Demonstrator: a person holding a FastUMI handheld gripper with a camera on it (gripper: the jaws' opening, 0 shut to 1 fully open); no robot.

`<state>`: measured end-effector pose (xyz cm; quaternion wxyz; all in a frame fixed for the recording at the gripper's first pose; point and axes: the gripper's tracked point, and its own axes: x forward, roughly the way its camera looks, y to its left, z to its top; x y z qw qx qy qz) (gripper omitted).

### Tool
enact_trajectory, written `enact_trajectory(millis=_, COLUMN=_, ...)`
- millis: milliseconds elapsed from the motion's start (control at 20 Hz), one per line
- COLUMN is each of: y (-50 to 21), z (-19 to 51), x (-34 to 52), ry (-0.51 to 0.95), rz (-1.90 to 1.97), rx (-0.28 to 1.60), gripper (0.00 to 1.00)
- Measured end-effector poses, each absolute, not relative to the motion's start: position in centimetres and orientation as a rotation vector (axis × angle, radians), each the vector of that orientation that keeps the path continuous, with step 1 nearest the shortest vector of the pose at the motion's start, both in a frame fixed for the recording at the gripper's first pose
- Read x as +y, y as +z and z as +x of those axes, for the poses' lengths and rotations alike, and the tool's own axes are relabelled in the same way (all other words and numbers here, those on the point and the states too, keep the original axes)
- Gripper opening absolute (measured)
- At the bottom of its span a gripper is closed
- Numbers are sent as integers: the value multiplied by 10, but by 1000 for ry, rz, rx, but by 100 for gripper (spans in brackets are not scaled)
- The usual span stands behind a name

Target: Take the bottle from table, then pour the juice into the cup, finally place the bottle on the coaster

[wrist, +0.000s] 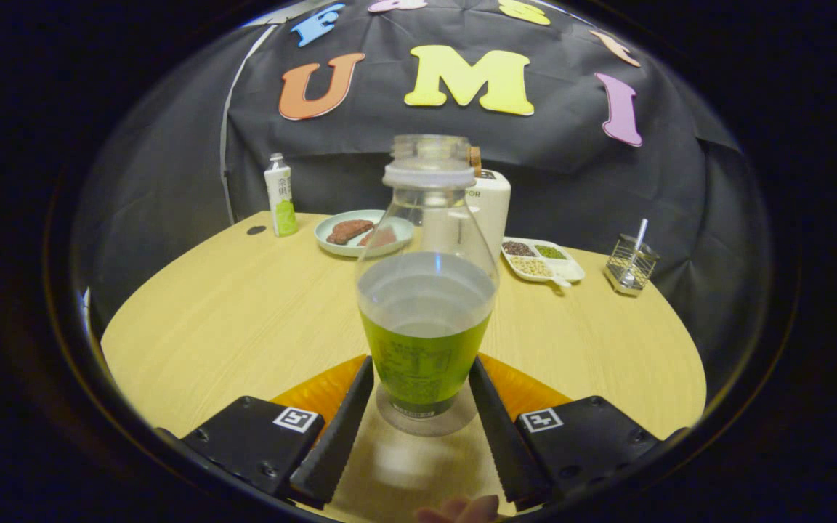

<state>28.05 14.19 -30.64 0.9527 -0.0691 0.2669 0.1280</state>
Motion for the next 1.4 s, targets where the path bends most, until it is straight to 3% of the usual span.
enact_trajectory(millis=100, y=-303, z=272, x=142, ry=257, rz=-129, rx=538, gripper=86)
enact_trajectory(millis=450, y=-296, z=249, x=132, ry=226, rz=-130, rx=531, gripper=100)
enact_trajectory(millis=1400, y=-129, z=49, x=115, ry=189, rz=-68, rx=261, gripper=100)
